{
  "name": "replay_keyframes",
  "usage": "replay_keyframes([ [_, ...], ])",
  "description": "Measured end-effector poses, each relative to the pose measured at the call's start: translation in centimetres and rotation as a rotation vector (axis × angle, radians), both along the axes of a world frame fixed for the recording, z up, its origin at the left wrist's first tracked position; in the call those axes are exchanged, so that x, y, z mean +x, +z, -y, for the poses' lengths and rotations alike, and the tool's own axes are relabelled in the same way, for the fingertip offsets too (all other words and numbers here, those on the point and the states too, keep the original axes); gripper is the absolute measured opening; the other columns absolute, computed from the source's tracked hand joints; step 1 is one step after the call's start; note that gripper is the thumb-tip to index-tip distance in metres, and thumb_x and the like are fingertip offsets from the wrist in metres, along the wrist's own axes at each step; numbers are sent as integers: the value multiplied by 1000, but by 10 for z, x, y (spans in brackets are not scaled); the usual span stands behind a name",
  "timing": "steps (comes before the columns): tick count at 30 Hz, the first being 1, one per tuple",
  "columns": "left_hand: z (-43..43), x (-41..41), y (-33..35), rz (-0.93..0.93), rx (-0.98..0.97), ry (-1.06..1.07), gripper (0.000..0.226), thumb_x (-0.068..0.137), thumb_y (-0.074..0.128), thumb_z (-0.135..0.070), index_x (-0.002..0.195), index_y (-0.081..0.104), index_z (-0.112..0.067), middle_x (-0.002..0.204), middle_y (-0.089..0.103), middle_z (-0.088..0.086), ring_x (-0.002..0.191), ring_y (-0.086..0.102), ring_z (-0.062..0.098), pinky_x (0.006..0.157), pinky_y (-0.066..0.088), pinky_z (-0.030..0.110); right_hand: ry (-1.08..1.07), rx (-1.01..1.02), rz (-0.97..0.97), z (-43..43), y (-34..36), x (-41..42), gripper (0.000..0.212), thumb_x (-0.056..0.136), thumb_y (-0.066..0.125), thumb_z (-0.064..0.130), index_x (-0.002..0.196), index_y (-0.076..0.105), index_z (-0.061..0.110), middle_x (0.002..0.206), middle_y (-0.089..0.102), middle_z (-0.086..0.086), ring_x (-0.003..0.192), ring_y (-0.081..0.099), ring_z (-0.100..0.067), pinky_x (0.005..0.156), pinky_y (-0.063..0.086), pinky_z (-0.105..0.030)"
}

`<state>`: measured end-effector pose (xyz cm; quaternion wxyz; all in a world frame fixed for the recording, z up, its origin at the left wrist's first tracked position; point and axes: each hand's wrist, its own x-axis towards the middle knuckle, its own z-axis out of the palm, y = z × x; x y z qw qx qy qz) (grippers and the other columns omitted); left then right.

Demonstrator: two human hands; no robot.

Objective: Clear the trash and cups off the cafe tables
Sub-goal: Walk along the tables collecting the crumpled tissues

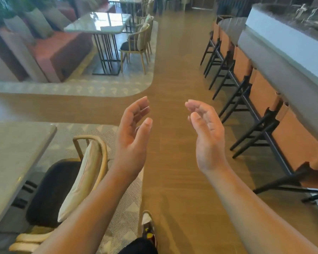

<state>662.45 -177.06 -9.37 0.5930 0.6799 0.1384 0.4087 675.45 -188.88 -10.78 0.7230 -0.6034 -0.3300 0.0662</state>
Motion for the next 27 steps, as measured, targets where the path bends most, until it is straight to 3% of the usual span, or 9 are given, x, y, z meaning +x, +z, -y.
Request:
replay_keyframes([
  [5, -95, 94, -6, 40, 19, 17, 44, 95, 54, -38, 139, 52, -32, 145, 59, -3, 137, 57, 17, 115, 48, 54, 17, 5, 22, -94, -10, 99, 33, 104, 57, 41, 132, 66, 27, 133, 67, 15, 134, 58, -10, 107, 48, -22],
  [12, -232, 225, 8, 44, 35, 31, 46, 97, 52, -37, 142, 53, -29, 144, 61, -3, 136, 57, 18, 113, 50, 51, -5, -4, 36, -221, 3, 228, 41, 103, 55, 46, 137, 64, 23, 135, 66, 15, 135, 58, -12, 113, 49, -34],
  [21, -359, 388, 5, -5, 54, -16, 44, 97, 53, -40, 141, 53, -36, 146, 60, -9, 139, 55, 17, 114, 49, 47, -8, 11, -3, -343, 0, 389, 47, 101, 56, 45, 139, 62, 19, 138, 67, 9, 136, 58, -15, 117, 46, -53],
  [27, -435, 521, -8, 4, 70, 3, 41, 97, 53, -39, 138, 54, -38, 141, 62, -7, 136, 57, 20, 115, 47, 52, 28, 28, -2, -424, -15, 522, 51, 99, 56, 47, 140, 61, 17, 138, 67, 9, 136, 58, -13, 117, 47, -50],
])
